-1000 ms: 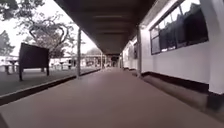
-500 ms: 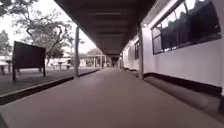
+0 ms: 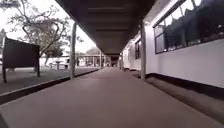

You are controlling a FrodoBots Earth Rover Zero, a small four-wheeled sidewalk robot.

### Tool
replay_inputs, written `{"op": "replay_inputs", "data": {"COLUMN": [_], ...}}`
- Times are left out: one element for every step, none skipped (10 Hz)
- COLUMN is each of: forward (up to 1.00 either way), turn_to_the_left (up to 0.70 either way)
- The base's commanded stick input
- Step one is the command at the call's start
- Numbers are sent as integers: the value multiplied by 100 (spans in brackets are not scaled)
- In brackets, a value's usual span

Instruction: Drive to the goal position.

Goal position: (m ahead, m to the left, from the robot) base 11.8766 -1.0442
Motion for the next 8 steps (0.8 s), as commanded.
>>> {"op": "replay_inputs", "data": {"forward": [85, 85, 85, 85, 85, 85, 85, 85], "turn_to_the_left": [0, 0, 0, 0, 0, 0, 0, 0]}}
